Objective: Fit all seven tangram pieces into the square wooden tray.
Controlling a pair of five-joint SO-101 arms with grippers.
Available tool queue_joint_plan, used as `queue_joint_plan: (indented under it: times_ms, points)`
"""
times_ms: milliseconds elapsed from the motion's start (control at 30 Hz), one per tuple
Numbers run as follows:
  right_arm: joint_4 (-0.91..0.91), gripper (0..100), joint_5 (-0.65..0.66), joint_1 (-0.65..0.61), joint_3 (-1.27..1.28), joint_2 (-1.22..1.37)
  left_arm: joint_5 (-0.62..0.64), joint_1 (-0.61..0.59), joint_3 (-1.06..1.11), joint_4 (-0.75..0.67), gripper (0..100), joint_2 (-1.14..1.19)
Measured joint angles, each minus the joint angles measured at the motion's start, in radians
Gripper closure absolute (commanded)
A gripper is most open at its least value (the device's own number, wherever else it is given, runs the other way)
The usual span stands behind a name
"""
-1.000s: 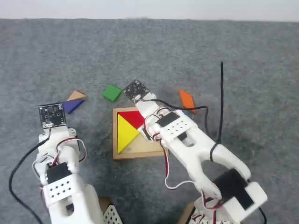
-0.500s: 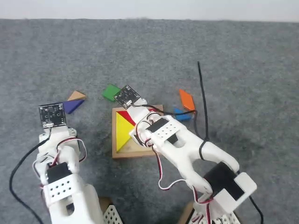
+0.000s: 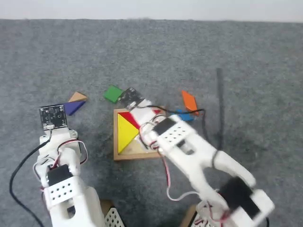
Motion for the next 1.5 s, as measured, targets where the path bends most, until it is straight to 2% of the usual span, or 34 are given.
queue_joint_plan:
  times_ms: [133,267,367,533,767,967,1100,1400,1500]
  points:
    - [0.017,99.0,0.0,0.068,0.041,-0.121,0.0,0.0,-0.06,0.055,90,0.0]
    - [-0.017,99.0,0.0,0.075,0.115,-0.166,0.058,0.0,-0.241,0.196,89,0.005]
    - [-0.017,99.0,0.0,0.077,0.118,-0.17,0.074,0.0,-0.388,0.275,85,0.097]
    - [-0.02,99.0,0.0,0.077,0.118,-0.17,0.075,0.0,-0.589,0.342,84,0.379]
    - [-0.02,99.0,0.0,0.075,0.118,-0.17,0.094,0.0,-0.784,0.351,84,0.769]
    - [-0.02,99.0,0.0,0.075,0.118,-0.17,0.307,0.0,-0.939,0.358,78,1.03]
    - [-0.02,99.0,0.0,0.075,0.118,-0.17,0.448,0.005,-1.08,0.422,77,1.212]
    - [-0.02,99.0,0.0,0.075,0.13,-0.17,0.471,0.038,-1.421,0.577,77,1.616]
    - [-0.02,99.0,0.0,0.075,0.13,-0.17,0.491,0.038,-1.494,0.624,77,1.669]
